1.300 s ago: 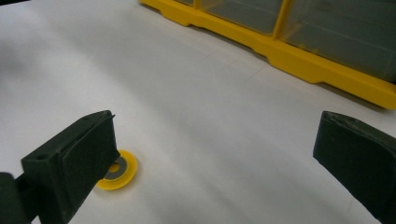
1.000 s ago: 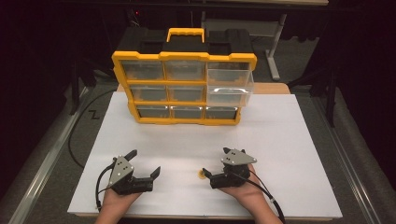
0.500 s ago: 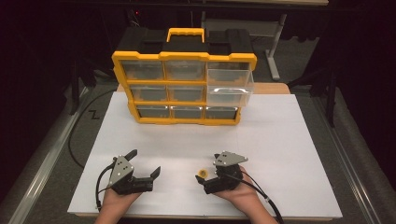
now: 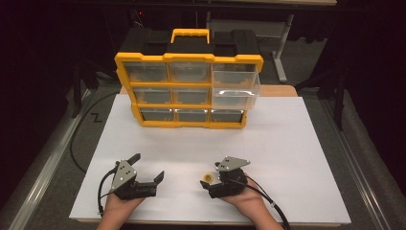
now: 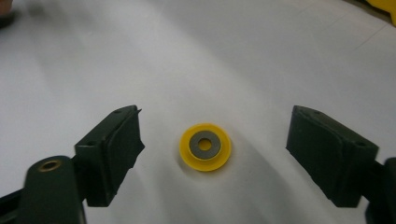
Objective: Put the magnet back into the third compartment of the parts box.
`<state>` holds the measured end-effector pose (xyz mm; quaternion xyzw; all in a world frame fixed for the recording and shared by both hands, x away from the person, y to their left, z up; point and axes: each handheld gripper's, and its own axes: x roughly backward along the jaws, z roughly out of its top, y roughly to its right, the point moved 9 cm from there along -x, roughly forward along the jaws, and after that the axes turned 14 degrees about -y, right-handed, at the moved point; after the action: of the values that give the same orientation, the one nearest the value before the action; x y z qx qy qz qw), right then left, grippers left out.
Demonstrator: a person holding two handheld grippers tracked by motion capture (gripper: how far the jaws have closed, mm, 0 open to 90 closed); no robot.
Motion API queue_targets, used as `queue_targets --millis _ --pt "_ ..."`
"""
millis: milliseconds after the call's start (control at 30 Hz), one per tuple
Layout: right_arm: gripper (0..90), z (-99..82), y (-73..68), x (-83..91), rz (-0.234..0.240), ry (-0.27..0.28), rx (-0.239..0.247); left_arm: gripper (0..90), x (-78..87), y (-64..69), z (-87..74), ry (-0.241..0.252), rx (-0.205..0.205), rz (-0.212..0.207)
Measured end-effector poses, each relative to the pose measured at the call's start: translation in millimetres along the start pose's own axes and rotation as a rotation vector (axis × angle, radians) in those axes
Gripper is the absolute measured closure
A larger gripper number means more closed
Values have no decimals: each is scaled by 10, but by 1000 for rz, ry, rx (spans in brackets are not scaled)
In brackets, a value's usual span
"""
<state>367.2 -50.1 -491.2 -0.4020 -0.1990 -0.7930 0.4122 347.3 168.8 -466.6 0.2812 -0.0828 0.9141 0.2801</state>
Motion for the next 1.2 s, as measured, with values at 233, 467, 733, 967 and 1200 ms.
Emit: queue_targets --millis 233,467,733,967,1200 --pt "359 -22 -26 -17 19 -19 16 2 0 4 0 -1 -6 0" --pt "508 -44 -39 -34 25 -40 32 1 5 3 4 1 -3 0" --pt "562 -62 -34 -67 32 -59 32 1 9 -3 7 5 -3 1" --pt "588 -68 -22 -85 18 -67 49 1 7 -7 8 5 -2 0" --pt "600 -64 -29 -105 -8 -69 75 1 0 2 7 2 -6 -2"
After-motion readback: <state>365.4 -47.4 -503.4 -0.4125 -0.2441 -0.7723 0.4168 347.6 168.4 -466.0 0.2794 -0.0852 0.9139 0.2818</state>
